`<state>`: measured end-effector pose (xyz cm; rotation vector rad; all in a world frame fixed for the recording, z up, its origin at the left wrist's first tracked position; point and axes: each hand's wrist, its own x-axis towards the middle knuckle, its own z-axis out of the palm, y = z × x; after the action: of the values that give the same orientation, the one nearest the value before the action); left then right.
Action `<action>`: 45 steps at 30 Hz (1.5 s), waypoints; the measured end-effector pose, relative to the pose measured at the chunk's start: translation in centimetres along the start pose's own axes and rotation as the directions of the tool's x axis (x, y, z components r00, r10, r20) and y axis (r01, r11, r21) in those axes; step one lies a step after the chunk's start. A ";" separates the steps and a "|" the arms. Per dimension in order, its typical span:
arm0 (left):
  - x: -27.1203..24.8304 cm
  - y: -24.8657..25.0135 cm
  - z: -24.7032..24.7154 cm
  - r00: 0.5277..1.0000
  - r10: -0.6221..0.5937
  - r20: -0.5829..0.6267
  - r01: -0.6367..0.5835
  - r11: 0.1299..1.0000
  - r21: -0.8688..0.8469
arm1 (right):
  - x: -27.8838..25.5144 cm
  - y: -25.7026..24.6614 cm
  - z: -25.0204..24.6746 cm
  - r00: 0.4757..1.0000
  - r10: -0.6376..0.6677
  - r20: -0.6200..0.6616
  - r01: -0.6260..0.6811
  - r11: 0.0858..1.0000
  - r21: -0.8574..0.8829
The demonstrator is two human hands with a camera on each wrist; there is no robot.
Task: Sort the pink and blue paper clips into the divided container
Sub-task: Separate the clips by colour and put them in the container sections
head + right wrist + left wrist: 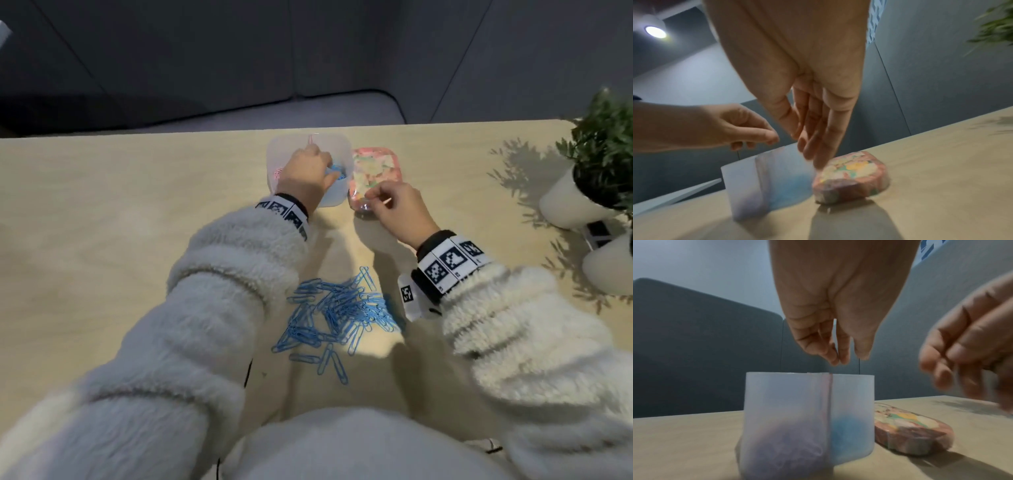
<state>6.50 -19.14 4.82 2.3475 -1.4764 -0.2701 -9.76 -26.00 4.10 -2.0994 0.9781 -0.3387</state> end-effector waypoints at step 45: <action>-13.4 -2.6 4.6 0.942 -0.048 0.333 0.103 0.984 -0.149 | 2.8 -2.1 -0.1 0.954 0.030 0.299 -0.050 0.997 0.060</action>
<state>1.19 -6.95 -0.78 2.3081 -1.4402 -0.8077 -6.82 -27.33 5.47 -1.9941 0.8161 -0.0297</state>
